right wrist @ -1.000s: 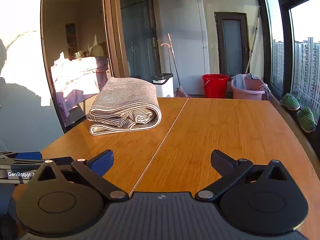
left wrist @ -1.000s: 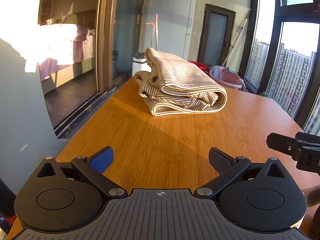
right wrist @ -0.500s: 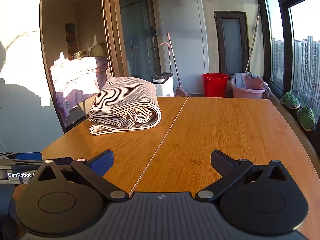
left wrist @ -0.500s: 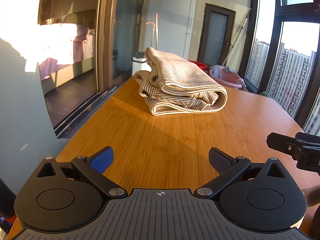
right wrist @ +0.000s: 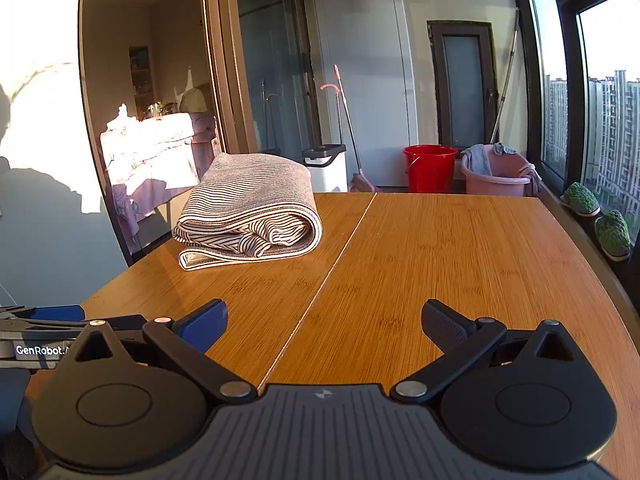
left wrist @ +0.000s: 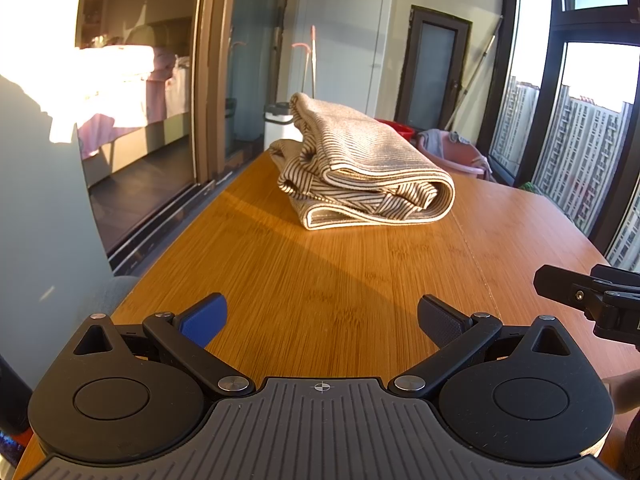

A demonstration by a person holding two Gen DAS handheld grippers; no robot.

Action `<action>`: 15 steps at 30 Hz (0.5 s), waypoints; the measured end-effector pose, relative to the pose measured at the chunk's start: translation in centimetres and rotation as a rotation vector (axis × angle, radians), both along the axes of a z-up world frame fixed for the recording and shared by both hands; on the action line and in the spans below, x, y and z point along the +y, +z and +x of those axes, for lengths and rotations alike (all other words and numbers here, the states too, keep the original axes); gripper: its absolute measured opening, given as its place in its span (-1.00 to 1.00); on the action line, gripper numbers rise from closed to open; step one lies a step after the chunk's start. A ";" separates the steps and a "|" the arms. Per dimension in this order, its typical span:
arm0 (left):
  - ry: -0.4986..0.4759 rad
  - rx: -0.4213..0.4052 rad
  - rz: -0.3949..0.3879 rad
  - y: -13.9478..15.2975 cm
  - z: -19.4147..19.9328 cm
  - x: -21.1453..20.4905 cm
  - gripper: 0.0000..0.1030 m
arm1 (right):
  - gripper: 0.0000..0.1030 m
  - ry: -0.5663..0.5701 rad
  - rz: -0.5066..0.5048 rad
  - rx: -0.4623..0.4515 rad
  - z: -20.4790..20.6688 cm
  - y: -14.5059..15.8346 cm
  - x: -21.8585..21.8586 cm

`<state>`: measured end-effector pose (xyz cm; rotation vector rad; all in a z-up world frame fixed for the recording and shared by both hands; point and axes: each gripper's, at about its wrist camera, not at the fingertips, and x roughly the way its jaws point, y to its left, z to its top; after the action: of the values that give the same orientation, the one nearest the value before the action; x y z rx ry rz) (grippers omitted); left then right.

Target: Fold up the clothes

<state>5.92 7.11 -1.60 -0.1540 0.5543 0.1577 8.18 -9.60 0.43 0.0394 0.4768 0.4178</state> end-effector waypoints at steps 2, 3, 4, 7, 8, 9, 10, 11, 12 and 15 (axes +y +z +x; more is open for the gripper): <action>0.000 0.001 0.000 0.0 0.0 0.0 1.00 | 1.00 -0.001 0.000 0.001 0.0 0.0 0.1; 0.001 0.001 0.000 0.0 0.0 0.0 1.00 | 1.00 -0.001 0.001 0.001 0.0 0.0 0.1; 0.001 0.002 0.000 0.0 0.0 0.0 1.00 | 1.00 -0.001 0.001 0.001 0.1 0.0 0.1; 0.002 0.003 0.002 -0.1 0.0 0.0 1.00 | 1.00 -0.001 0.001 0.001 0.1 0.0 0.0; 0.003 0.004 0.001 -0.1 0.1 0.0 1.00 | 1.00 -0.001 0.001 0.000 0.1 0.0 0.0; 0.003 0.004 0.000 -0.1 0.1 0.1 1.00 | 1.00 -0.001 0.001 0.000 0.1 0.0 0.1; 0.003 0.005 0.000 -0.1 0.1 0.1 1.00 | 1.00 -0.001 0.001 0.000 0.1 0.0 0.0; 0.003 0.005 0.000 -0.1 0.1 0.0 1.00 | 1.00 -0.001 0.002 0.000 0.1 0.0 0.0; 0.004 0.005 0.000 -0.1 0.1 0.0 1.00 | 1.00 -0.001 0.002 0.000 0.1 0.0 0.0; 0.003 0.004 0.000 -0.1 0.2 0.1 1.00 | 1.00 -0.001 0.002 0.001 0.1 -0.1 0.0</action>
<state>6.14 7.18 -1.69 -0.1543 0.5584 0.1614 8.26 -9.58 0.37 0.0414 0.4770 0.4177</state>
